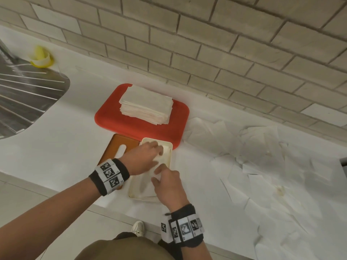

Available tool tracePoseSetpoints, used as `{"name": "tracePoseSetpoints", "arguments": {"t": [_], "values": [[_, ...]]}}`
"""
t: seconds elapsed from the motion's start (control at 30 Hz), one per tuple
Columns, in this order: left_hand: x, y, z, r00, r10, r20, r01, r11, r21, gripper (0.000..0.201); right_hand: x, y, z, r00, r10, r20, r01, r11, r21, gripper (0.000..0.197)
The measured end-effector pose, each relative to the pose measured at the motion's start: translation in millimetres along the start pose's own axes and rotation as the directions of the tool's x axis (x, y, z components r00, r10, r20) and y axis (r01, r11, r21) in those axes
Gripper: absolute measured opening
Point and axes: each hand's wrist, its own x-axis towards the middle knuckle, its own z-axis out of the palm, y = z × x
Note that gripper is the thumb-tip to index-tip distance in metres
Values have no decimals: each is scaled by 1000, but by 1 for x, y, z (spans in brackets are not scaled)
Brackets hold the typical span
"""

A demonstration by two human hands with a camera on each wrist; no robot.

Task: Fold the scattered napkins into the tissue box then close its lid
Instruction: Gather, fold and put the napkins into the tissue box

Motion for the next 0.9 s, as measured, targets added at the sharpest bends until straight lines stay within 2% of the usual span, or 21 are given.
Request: {"name": "tracePoseSetpoints", "arguments": {"t": [0.07,0.1,0.17,0.27,0.3,0.37,0.4,0.47,0.53,0.63,0.73,0.8,0.9], "values": [[4,8,12,972,-36,234,-15,976,216,70,1,9,-21,990,-27,-140,29,1000,10,7],[5,13,18,949,-69,307,-31,951,308,88,5,17,-33,976,-26,-218,25,1000,-5,8],[6,21,27,924,-117,364,-46,910,411,115,20,36,-58,948,16,-317,-21,1000,-11,11],[8,29,23,917,-135,376,-43,902,429,130,68,76,-92,926,48,-375,-77,995,-63,7],[8,30,20,913,-141,384,-32,912,409,132,90,91,-102,933,45,-356,-95,988,-124,20],[5,33,11,920,-150,361,20,940,340,125,131,117,-120,967,50,-249,-121,953,-276,45],[3,35,7,939,-147,311,48,951,306,116,148,126,-128,978,68,-196,-131,937,-325,53],[-3,42,2,978,-132,162,89,965,248,95,172,137,-137,989,85,-125,-124,928,-351,66],[-8,52,0,992,-119,26,113,977,180,78,188,143,-139,993,67,-101,-103,909,-404,79],[-9,66,-1,986,-126,-106,130,991,29,62,200,142,-137,999,-19,-44,-9,832,-555,68],[-6,77,2,972,-160,-172,146,985,-92,48,197,148,-141,994,-88,-67,31,805,-593,51],[-4,84,5,958,-181,-220,149,977,-153,39,186,155,-151,986,-89,-142,5,862,-506,48],[2,92,6,925,-195,-327,122,965,-230,34,162,159,-173,935,-45,-352,-22,983,-183,44]]}}
